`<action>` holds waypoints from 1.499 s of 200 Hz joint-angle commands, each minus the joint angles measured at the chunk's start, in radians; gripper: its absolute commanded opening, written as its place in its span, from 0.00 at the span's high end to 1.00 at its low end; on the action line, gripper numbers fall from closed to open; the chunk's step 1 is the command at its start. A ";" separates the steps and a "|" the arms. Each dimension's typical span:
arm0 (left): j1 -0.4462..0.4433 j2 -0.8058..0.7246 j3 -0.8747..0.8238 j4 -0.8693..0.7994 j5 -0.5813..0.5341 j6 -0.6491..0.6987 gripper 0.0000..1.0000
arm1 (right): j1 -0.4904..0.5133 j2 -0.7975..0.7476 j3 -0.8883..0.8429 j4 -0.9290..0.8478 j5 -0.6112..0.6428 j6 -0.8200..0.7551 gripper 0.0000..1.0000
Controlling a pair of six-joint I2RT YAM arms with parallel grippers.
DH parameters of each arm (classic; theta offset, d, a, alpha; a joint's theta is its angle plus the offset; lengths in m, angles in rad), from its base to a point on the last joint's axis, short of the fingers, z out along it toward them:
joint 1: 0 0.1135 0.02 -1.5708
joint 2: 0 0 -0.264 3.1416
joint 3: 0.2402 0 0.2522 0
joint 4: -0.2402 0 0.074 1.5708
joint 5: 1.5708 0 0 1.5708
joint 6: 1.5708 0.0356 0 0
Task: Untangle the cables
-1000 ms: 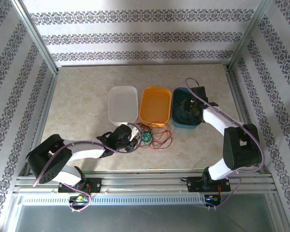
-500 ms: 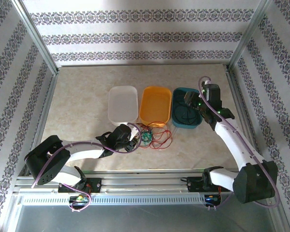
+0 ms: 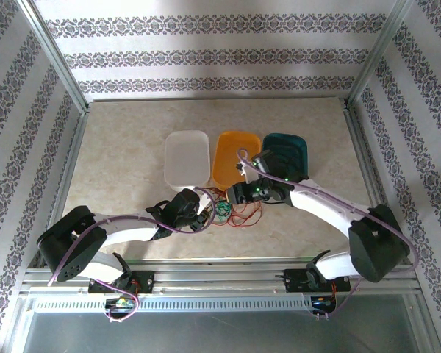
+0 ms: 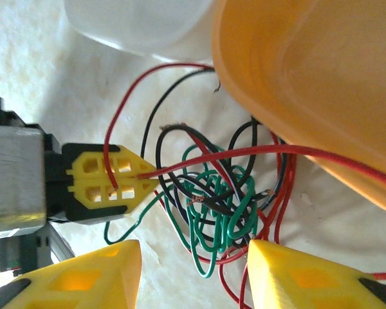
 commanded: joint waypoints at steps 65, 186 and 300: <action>-0.007 -0.021 0.017 -0.032 0.012 0.007 1.00 | 0.071 0.127 0.103 -0.007 0.159 -0.078 0.59; -0.007 0.014 0.017 -0.040 -0.021 -0.010 1.00 | -0.039 -0.243 0.039 0.028 0.374 -0.020 1.00; -0.007 -0.030 0.003 0.000 0.097 0.010 1.00 | -0.200 -0.489 -0.030 0.010 0.256 0.049 1.00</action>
